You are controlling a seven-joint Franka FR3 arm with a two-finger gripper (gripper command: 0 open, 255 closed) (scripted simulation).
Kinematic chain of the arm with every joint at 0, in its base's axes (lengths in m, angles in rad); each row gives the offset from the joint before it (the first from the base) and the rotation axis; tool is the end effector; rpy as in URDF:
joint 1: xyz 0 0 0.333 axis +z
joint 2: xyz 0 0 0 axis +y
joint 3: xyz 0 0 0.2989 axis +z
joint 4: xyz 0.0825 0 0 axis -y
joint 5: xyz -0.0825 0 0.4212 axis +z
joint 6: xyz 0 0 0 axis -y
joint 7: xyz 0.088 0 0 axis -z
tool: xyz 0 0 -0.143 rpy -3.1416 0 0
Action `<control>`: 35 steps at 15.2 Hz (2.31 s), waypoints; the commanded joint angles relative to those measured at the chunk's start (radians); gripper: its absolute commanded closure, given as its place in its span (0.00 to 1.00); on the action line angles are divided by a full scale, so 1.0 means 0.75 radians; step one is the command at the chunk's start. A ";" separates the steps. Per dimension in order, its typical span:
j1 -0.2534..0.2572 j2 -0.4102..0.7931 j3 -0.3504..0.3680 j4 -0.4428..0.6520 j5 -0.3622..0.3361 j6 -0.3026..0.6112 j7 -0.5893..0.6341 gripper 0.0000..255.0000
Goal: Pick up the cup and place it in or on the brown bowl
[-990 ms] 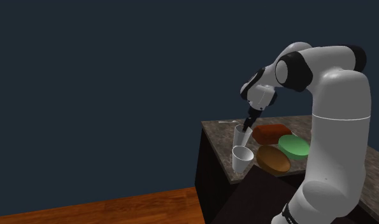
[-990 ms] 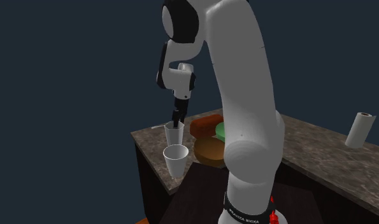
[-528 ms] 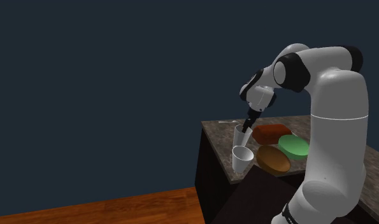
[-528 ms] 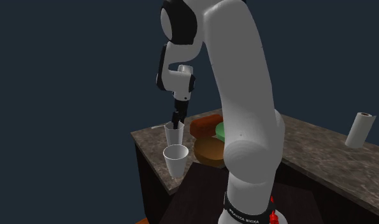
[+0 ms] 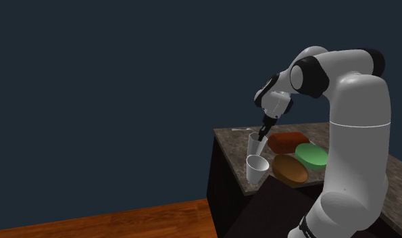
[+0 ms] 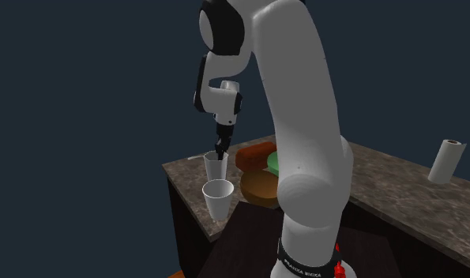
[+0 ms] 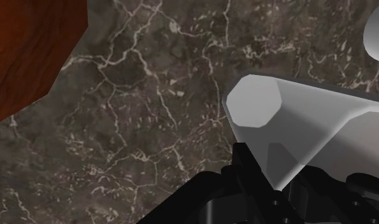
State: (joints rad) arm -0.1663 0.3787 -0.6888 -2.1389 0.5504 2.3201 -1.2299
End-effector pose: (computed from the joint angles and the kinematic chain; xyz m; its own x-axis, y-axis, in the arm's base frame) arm 0.3849 -0.4316 0.1779 0.9959 -0.0028 0.0905 0.0091 -0.9914 -0.1307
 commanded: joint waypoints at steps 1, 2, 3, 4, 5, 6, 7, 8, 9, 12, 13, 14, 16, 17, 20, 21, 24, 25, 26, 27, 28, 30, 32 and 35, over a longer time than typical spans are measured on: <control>0.000 0.000 0.000 0.000 0.000 0.000 0.000 1.00; 0.000 0.000 0.000 0.000 0.000 0.000 0.000 1.00; 0.000 0.000 0.000 0.000 0.000 0.000 0.000 1.00; 0.007 -0.015 -0.009 0.001 -0.015 -0.011 0.012 1.00; 0.014 -0.030 -0.018 0.002 -0.031 -0.021 0.023 1.00; 0.021 -0.044 -0.027 0.003 -0.047 -0.032 0.035 1.00; 0.027 -0.059 -0.035 0.005 -0.063 -0.044 0.047 1.00; 0.034 -0.074 -0.043 0.006 -0.078 -0.055 0.059 1.00; 0.040 -0.088 -0.051 0.009 -0.094 -0.066 0.071 1.00; 0.057 -0.131 -0.073 0.017 -0.140 -0.101 0.106 1.00; 0.063 -0.145 -0.080 0.020 -0.155 -0.113 0.118 1.00; 0.068 -0.159 -0.087 0.024 -0.170 -0.126 0.129 1.00; 0.078 -0.186 -0.099 0.033 -0.200 -0.150 0.152 1.00; 0.083 -0.200 -0.104 0.037 -0.215 -0.163 0.164 1.00; 0.096 -0.239 -0.119 0.054 -0.257 -0.202 0.197 1.00; 0.100 -0.252 -0.123 0.060 -0.270 -0.215 0.208 1.00; 0.110 -0.289 -0.134 0.080 -0.309 -0.256 0.239 1.00; 0.113 -0.301 -0.137 0.087 -0.322 -0.270 0.249 1.00; 0.116 -0.312 -0.140 0.095 -0.334 -0.285 0.259 1.00; 0.118 -0.323 -0.142 0.103 -0.345 -0.299 0.269 1.00; 0.121 -0.334 -0.144 0.111 -0.357 -0.313 0.279 1.00; 0.125 -0.355 -0.148 0.128 -0.378 -0.343 0.297 1.00; 0.129 -0.375 -0.151 0.147 -0.398 -0.373 0.314 1.00; 0.134 -0.402 -0.153 0.178 -0.425 -0.418 0.338 1.00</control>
State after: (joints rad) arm -0.0678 0.0861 -0.8032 -2.0092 0.2398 2.0152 -0.9831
